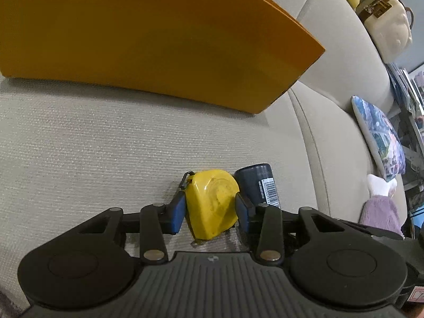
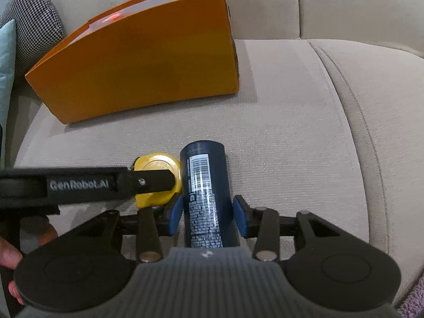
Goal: Organize rigid objects
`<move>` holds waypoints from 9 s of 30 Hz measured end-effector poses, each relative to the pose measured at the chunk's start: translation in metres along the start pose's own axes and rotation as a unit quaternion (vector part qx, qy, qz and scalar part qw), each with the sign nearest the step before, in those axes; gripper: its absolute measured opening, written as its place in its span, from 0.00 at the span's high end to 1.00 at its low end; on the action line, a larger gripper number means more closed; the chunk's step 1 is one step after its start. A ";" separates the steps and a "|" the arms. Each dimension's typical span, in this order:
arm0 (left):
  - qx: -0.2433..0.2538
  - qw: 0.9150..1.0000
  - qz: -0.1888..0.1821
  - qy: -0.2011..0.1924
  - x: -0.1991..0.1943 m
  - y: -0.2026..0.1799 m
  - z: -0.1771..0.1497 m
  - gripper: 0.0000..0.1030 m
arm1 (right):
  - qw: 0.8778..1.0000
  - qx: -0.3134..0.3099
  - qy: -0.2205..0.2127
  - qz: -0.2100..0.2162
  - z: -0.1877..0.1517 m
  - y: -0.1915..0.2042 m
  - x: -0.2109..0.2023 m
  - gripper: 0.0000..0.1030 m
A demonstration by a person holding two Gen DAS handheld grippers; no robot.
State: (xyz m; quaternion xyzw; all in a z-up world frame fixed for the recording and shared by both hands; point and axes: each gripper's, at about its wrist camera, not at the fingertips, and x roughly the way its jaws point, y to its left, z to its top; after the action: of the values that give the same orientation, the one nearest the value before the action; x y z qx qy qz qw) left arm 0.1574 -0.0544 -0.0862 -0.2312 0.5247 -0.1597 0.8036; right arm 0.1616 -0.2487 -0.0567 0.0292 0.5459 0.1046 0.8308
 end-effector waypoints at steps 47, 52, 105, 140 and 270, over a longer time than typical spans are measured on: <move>0.001 0.996 -0.042 -0.078 -0.099 0.009 0.012 0.79 | 0.998 -0.043 -0.046 0.002 -0.007 0.051 -0.047 0.60; 0.005 0.992 -0.050 -0.113 -0.119 0.006 0.023 0.79 | 0.993 -0.057 -0.102 -0.009 0.011 0.065 -0.077 0.60; 0.032 0.995 -0.042 -0.090 -0.062 0.065 0.198 0.79 | 0.955 -0.217 0.087 -0.182 0.245 0.093 0.121 0.60; -0.085 0.984 -0.045 0.152 0.070 -0.012 0.194 0.79 | 0.983 -0.125 -0.081 -0.103 0.227 0.004 0.018 0.62; 0.128 0.940 0.232 -0.213 -0.130 0.019 0.075 0.00 | 0.983 -0.070 -0.164 -0.032 0.094 0.088 -0.047 0.09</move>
State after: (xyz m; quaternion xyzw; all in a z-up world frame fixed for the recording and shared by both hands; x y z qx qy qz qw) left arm 0.1747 0.0417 0.0290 -0.0272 0.3556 0.0186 0.9341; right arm 0.2167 -0.1662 0.0380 -0.0297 0.3939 0.1095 0.9121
